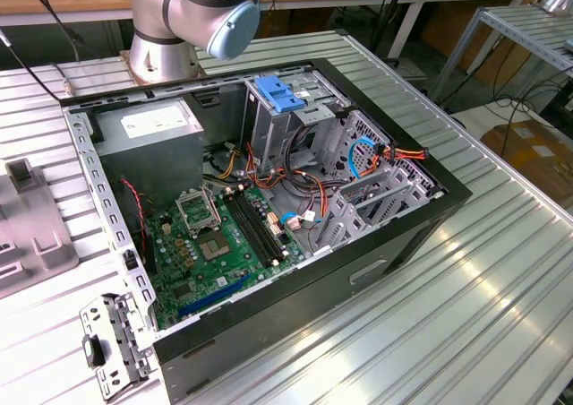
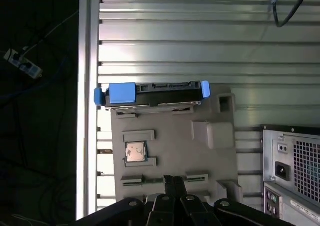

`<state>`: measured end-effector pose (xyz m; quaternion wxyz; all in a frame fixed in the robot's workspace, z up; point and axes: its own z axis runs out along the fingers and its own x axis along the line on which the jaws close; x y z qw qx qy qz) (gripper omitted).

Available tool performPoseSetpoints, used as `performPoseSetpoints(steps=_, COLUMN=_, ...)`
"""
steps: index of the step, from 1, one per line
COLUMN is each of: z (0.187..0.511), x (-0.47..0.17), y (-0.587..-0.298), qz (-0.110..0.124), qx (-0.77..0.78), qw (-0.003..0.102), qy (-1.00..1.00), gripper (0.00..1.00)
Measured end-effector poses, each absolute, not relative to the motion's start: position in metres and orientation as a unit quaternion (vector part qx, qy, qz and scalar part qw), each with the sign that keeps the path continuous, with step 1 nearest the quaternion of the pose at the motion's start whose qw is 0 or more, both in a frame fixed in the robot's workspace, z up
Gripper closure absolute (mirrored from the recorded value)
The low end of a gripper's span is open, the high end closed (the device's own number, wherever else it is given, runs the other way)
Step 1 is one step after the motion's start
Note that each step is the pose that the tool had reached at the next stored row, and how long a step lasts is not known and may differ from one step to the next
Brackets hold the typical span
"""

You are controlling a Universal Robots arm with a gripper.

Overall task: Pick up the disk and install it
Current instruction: 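Pick up the disk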

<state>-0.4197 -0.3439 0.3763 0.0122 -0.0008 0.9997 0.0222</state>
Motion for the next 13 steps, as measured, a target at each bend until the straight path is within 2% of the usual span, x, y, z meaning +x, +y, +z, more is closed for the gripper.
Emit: performPoseSetpoints(steps=13, z=0.3763, x=-0.4197, y=-0.3439, qz=0.023, qx=-0.049, qw=0.011, qy=0.998, gripper=0.89)
